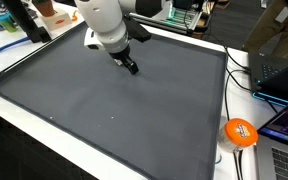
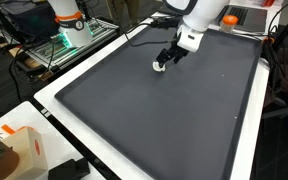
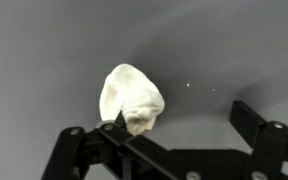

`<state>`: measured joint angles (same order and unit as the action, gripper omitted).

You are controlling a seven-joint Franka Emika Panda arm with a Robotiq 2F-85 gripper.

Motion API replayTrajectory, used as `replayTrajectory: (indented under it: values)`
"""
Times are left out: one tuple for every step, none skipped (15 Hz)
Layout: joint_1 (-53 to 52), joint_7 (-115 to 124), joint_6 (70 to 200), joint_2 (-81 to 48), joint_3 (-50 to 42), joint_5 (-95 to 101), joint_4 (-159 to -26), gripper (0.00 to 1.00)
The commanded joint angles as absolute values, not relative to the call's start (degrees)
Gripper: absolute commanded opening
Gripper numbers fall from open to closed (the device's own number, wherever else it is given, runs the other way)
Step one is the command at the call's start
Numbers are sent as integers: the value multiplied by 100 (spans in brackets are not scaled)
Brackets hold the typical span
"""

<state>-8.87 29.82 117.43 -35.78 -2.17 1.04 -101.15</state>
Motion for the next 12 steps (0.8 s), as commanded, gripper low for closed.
replayTrajectory:
  values:
    - [-1088, 3271, 11535, -3703, -437, 398, -10091, 100]
    - [-1155, 3369, 11529, -3692, -496, 517, -10094, 100]
    - [-1202, 3442, 11505, -3676, -533, 640, -10095, 100]
    - [-1254, 3515, 11483, -3564, -559, 765, -10131, 100]
    - [-1274, 3513, 11441, -3425, -550, 850, -10177, 100]
    - [-1275, 3470, 11418, -3265, -523, 914, -10237, 100]
    - [-1299, 3464, 11420, -3135, -530, 1020, -10289, 100]
    - [-1328, 3459, 11372, -2985, -539, 1145, -10324, 100]
    - [-1314, 3406, 11310, -2898, -515, 1202, -10321, 100]
    - [-1251, 3282, 11301, -2778, -438, 1154, -10355, 100]
    - [-1241, 3245, 11299, -2672, -415, 1176, -10381, 100]
    - [-1241, 3192, 11396, -2514, -396, 1229, -10475, 100]
